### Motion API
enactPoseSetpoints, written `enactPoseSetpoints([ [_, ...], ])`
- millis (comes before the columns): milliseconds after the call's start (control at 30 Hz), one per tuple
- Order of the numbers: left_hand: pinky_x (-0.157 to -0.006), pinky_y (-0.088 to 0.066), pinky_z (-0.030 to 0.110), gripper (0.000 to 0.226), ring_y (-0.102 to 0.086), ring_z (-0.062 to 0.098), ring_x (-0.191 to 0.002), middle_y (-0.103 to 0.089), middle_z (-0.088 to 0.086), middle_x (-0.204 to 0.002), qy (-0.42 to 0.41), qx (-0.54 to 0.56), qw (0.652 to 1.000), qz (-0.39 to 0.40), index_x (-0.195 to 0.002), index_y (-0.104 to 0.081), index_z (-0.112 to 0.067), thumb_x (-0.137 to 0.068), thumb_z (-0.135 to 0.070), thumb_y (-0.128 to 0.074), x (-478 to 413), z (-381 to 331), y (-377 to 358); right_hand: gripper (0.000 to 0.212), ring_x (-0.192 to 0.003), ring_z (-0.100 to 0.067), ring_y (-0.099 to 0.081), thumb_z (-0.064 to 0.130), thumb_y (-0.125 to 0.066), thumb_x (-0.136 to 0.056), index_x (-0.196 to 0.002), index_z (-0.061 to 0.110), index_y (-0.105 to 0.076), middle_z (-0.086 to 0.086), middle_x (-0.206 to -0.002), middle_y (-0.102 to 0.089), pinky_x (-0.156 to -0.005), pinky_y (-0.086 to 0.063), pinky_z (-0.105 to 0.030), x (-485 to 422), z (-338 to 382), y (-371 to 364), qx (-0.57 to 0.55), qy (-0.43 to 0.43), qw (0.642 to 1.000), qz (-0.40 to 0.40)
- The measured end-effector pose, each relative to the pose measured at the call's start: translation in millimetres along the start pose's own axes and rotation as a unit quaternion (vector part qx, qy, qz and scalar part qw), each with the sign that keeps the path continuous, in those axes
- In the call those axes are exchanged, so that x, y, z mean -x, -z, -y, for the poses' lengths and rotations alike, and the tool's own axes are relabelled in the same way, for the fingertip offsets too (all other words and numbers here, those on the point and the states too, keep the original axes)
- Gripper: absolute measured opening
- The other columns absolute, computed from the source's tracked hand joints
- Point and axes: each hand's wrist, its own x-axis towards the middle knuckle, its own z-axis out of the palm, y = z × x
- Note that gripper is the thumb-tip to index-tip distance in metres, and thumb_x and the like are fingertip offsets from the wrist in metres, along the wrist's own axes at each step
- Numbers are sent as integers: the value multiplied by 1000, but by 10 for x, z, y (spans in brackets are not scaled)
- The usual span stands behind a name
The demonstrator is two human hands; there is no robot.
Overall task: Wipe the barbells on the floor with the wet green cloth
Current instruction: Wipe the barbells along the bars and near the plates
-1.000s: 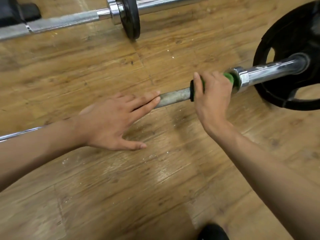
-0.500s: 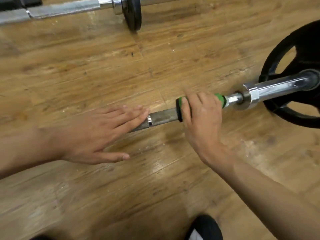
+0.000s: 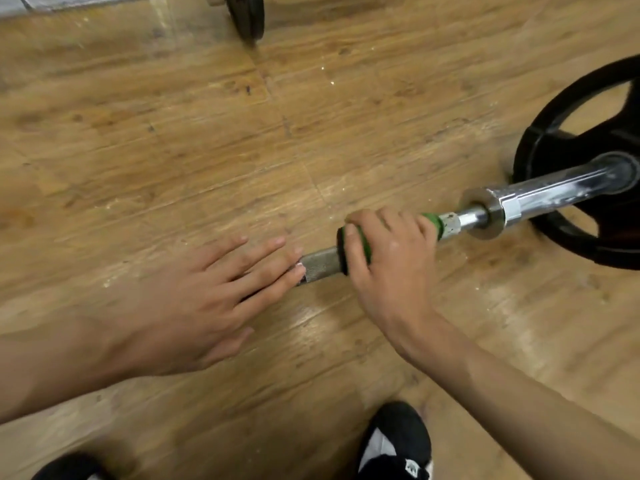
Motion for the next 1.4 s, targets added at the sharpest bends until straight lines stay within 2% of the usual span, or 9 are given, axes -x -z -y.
enactPoseSetpoints([
  [133, -120, -25, 54, 85, -18, 39, -158, -13, 21, -172, -16, -7, 1000, 2, -164, -16, -2, -97, -44, -45, 8, -110, 48, 30, -78, -28, -58, 34, -47, -106, -101, 16, -71, -2, -82, -60, -79, -42, -43, 116, 14, 40, -20, 150, 988, 34],
  [300, -120, -26, 54, 99, -23, 38, -157, -13, 14, -173, 3, 11, 1000, 3, -165, -19, -6, -88, -51, -62, 75, -266, 71, 37, -87, -36, -59, 31, -42, -109, -111, 7, -69, -10, -90, -61, -91, -41, -48, 174, -839, 252, 19, 55, 998, -15],
  [433, -119, -26, 56, 101, -24, 39, -156, -15, 16, -173, -6, 16, 1000, 5, -164, -24, -5, -85, -55, -65, 49, -361, 70, 24, -90, -33, -57, 29, -51, -101, -101, 12, -69, -7, -90, -63, -98, -39, -49, 261, -517, 255, 20, -45, 999, -13],
  [533, -121, -25, 57, 105, -21, 39, -157, -16, 16, -172, -5, 0, 1000, 9, -164, -24, -6, -84, -58, -66, 53, -437, 59, 25, -80, -28, -56, 34, -53, -98, -92, 17, -69, -3, -81, -61, -83, -38, -43, 362, -14, 133, 15, 12, 1000, 9],
  [667, -123, -23, 56, 102, -18, 38, -158, -14, 14, -173, -8, 2, 1000, 13, -165, -20, -7, -89, -63, -59, 60, -438, 72, 36, -80, -33, -57, 36, -45, -108, -106, 11, -71, -7, -84, -59, -79, -40, -44, 376, -466, 289, 1, 144, 988, 57],
  [867, -124, -21, 56, 99, -19, 38, -158, -14, 13, -173, -4, -4, 1000, 4, -165, -19, -8, -92, -63, -57, 86, -436, 63, 30, -86, -36, -59, 37, -49, -101, -97, 11, -64, -11, -86, -63, -89, -40, -47, 199, -792, 397, 31, -36, 998, 44],
  [1100, -127, -14, 58, 88, -15, 38, -159, -14, 12, -173, -1, -1, 1000, -7, -166, -19, -12, -97, -62, -41, 86, -396, 45, 37, -80, -33, -59, 42, -45, -105, -102, 12, -68, -6, -81, -60, -80, -43, -46, 347, -209, 243, -21, 113, 989, 95],
  [1267, -127, -13, 58, 86, -16, 39, -159, -16, 12, -173, 2, 7, 1000, -5, -166, -19, -15, -97, -62, -40, 75, -322, 27, 28, -81, -37, -55, 30, -47, -106, -99, 8, -62, -11, -85, -61, -84, -41, -47, 136, -1028, 410, 24, 2, 999, 25],
  [1400, -127, -15, 57, 88, -16, 39, -159, -19, 13, -172, -2, 18, 1000, -13, -167, -18, -17, -96, -63, -41, 53, -256, 15, 26, -84, -31, -56, 32, -47, -100, -95, 15, -66, -4, -86, -63, -89, -39, -47, 230, -234, 173, 6, -16, 999, 33],
])
